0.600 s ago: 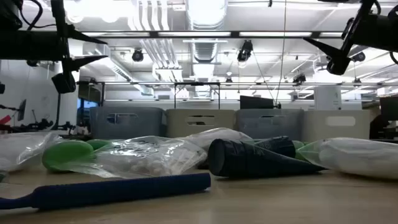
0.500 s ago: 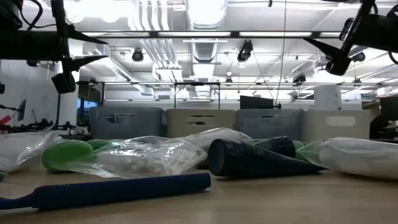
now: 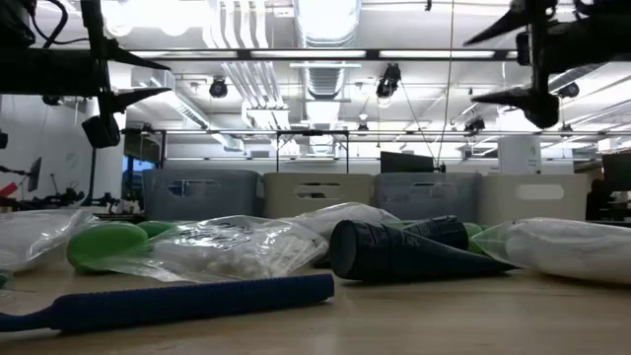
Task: Pick & Place Travel size toiletries
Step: Put the right razor into the white bin
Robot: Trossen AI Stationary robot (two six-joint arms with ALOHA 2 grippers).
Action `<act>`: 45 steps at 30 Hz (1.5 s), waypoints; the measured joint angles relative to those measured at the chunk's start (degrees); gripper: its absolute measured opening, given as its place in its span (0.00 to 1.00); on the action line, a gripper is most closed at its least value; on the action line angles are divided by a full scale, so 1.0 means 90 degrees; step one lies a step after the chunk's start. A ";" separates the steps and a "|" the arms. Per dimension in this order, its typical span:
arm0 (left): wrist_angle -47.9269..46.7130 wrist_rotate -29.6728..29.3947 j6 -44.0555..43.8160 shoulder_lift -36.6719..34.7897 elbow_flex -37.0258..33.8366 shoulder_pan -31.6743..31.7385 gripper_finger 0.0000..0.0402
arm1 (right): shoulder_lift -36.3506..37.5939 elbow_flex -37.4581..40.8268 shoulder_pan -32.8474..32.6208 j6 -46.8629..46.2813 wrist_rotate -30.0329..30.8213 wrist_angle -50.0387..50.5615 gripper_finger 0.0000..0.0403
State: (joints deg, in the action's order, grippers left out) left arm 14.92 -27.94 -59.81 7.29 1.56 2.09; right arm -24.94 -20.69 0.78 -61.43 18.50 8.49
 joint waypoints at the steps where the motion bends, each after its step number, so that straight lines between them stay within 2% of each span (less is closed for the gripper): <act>1: 0.0000 -0.0002 0.0002 0.0000 0.0000 0.0000 0.34 | -0.0150 -0.0285 0.0002 0.0016 0.0082 0.0618 0.90; 3: 0.0000 -0.0007 0.0006 0.0000 0.0000 0.0000 0.34 | -0.0492 -0.0834 -0.0007 0.0046 0.0079 0.1692 0.90; 6: 0.0000 -0.0012 0.0007 0.0000 0.0000 0.0000 0.34 | -0.1035 -0.1526 -0.0074 0.0164 -0.0410 0.3014 0.90; 11: -0.0002 -0.0019 0.0007 0.0000 0.0000 0.0001 0.34 | -0.2089 -0.2172 -0.0436 0.0286 -0.1204 0.4048 0.90; 19: -0.0090 -0.0024 0.0005 0.0000 0.0000 0.0002 0.34 | -0.3799 -0.2608 -0.1414 0.0997 -0.1589 0.4058 0.90; 25: -0.0109 -0.0024 0.0005 0.0001 0.0000 0.0001 0.34 | -0.4636 -0.2843 -0.2288 0.1232 -0.1733 0.4047 0.90; 29: -0.0135 -0.0024 0.0005 0.0002 0.0000 0.0000 0.34 | -0.5150 -0.2858 -0.2625 0.1170 -0.1993 0.4003 0.90; 32: -0.0181 -0.0024 0.0005 0.0002 0.0000 0.0007 0.34 | -0.5557 -0.2858 -0.2658 0.0508 -0.2093 0.3936 0.90; 35: -0.0275 -0.0024 0.0002 0.0002 0.0000 0.0007 0.34 | -0.5914 -0.2856 -0.2699 0.0182 -0.2636 0.3855 0.90; 37: -0.0343 -0.0024 0.0002 0.0002 0.0000 0.0007 0.34 | -0.6109 -0.2870 -0.2790 0.0202 -0.2770 0.3701 0.90; 45: -0.0634 -0.0024 0.0002 0.0005 0.0000 0.0005 0.34 | -0.7076 -0.3289 -0.2965 0.0455 -0.1904 0.3699 0.90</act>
State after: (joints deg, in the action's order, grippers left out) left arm 9.21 -28.16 -59.79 7.33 1.56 2.13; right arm -88.63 -50.29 -25.91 -57.34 1.36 41.78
